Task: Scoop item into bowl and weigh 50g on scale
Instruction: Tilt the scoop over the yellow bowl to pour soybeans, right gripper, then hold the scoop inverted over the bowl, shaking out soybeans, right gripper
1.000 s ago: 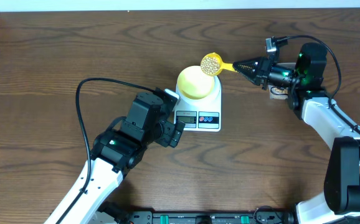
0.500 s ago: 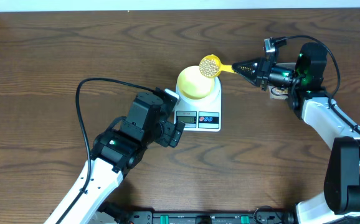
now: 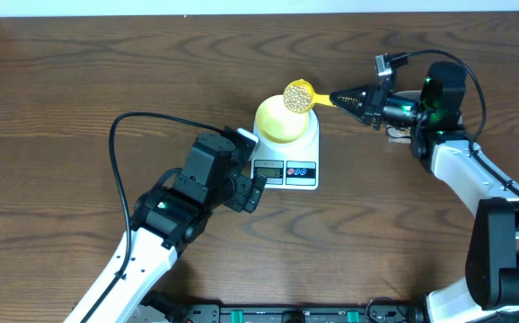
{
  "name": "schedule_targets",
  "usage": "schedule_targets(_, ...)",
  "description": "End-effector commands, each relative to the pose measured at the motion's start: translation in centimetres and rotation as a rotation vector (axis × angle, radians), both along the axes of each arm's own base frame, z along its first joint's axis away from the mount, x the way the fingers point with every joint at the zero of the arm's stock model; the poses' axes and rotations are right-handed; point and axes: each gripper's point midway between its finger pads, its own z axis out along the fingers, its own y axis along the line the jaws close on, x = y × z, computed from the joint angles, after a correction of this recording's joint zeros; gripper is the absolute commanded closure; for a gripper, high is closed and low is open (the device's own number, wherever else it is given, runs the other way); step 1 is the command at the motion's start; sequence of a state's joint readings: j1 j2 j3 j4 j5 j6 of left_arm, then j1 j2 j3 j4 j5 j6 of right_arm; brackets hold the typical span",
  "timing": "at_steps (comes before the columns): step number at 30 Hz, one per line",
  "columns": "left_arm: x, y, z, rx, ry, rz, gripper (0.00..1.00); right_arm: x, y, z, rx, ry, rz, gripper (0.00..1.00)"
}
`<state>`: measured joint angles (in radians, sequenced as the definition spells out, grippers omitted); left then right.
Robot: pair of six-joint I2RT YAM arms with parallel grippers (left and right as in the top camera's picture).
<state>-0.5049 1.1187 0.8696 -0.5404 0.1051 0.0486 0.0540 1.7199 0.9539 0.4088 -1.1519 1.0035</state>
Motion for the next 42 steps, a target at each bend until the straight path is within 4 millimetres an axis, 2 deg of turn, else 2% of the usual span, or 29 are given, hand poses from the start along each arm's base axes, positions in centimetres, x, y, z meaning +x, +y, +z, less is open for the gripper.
schedule_targets(1,0.2,0.2,-0.1,0.002,0.002,0.016,0.11,0.0,0.8,-0.5,-0.031,-0.055,0.010,0.99)
schedule_targets(7,0.2,0.2,-0.1,0.002,0.002,0.016,0.11,0.4,1.3,-0.9,-0.072,-0.101,-0.010,0.99)
schedule_targets(15,0.2,0.2,-0.1,0.002,0.002,0.016,0.11,1.1,1.0,-1.2,-0.122,-0.170,-0.044,0.99)
schedule_targets(31,0.2,0.2,-0.1,0.002,0.002,0.017,0.11,1.1,1.1,-1.2,-0.217,-0.410,0.004,0.99)
schedule_targets(42,0.2,0.2,-0.1,0.003,0.002,0.016,0.11,0.5,2.2,-1.2,-0.261,-0.546,0.056,0.99)
